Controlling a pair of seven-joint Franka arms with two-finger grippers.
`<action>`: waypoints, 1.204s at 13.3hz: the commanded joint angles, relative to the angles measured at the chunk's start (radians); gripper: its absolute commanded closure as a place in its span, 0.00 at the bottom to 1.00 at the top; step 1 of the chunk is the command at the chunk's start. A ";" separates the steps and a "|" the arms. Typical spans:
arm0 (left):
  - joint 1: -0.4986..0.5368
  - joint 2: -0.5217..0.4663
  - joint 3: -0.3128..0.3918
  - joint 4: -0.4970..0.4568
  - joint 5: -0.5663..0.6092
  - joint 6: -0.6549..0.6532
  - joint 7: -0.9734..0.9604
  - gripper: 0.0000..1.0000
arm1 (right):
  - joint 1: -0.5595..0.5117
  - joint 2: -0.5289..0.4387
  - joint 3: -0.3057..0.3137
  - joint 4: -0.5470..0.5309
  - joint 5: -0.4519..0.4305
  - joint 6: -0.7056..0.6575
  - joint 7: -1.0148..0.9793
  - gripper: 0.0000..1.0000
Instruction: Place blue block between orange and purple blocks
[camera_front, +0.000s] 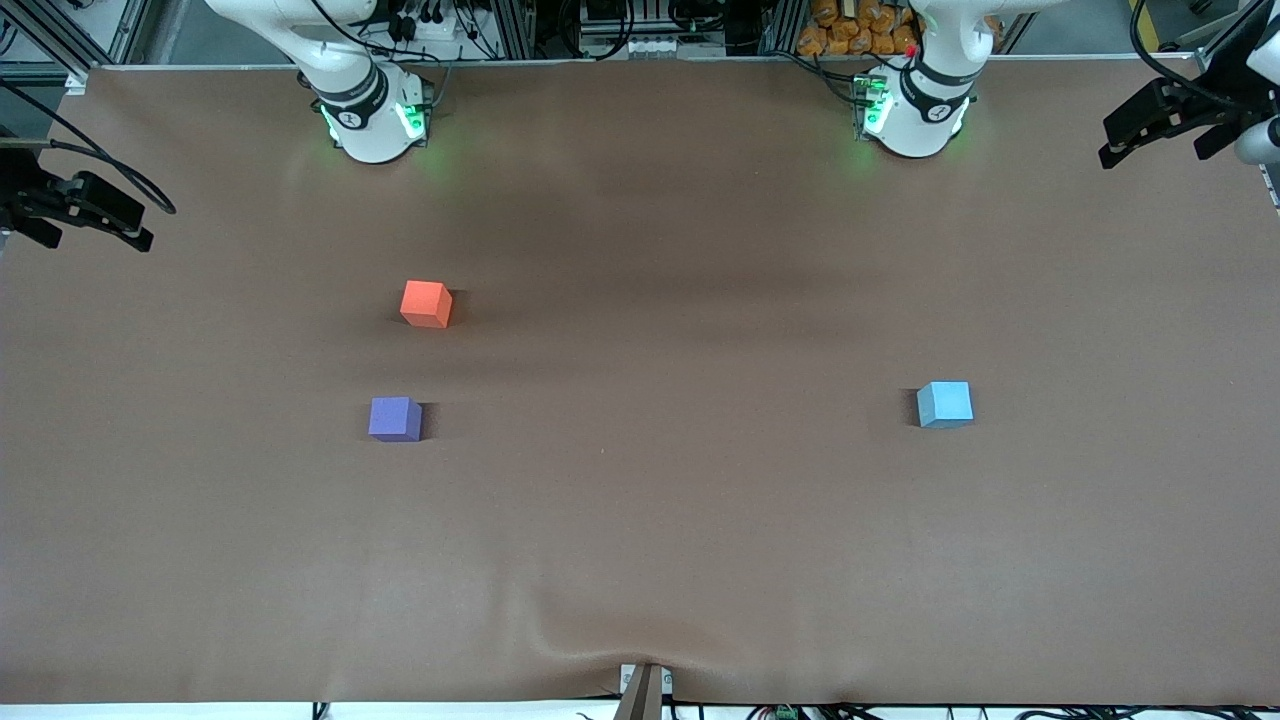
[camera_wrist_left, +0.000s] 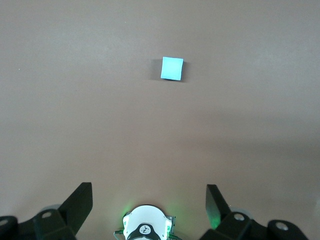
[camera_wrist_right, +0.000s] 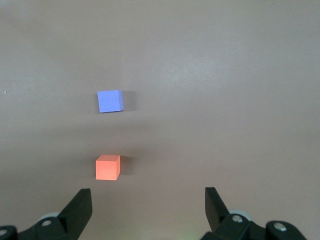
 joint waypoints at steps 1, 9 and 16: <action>-0.002 0.013 0.000 0.033 -0.017 -0.023 0.015 0.00 | -0.022 -0.024 0.011 -0.019 0.000 -0.008 -0.005 0.00; 0.003 0.027 -0.018 0.034 -0.014 -0.041 0.009 0.00 | -0.022 -0.024 0.010 -0.019 0.011 -0.015 -0.005 0.00; 0.009 0.029 -0.023 0.036 -0.017 -0.041 0.015 0.00 | -0.023 -0.024 0.002 -0.018 0.028 -0.015 -0.003 0.00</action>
